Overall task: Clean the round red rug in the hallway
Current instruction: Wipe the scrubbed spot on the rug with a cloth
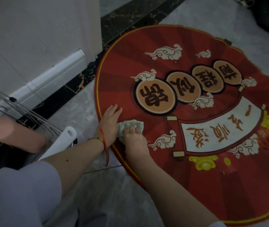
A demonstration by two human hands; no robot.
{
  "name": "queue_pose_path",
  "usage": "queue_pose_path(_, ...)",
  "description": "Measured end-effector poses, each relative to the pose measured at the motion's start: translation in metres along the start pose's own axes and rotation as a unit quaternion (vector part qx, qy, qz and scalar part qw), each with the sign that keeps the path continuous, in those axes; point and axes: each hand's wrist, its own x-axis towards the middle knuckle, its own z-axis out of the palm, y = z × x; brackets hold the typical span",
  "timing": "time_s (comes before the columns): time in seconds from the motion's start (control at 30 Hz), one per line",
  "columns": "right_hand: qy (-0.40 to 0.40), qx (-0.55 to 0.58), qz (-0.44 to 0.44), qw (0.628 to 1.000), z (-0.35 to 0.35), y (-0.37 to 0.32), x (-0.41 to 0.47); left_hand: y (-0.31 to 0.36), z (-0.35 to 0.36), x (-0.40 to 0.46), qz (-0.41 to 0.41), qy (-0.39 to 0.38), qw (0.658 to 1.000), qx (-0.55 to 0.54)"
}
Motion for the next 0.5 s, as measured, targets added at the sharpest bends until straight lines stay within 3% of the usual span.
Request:
queue_pose_path(0.23,-0.001,0.027,0.017,0.999,-0.007,-0.002,0.0,-0.001,-0.003,-0.001,0.011,-0.028,0.999,0.017)
queue_pose_path(0.5,0.049,-0.01,-0.012,0.999,0.012,-0.008,-0.007,-0.001,0.003,0.0,0.0,0.017,1.0,0.002)
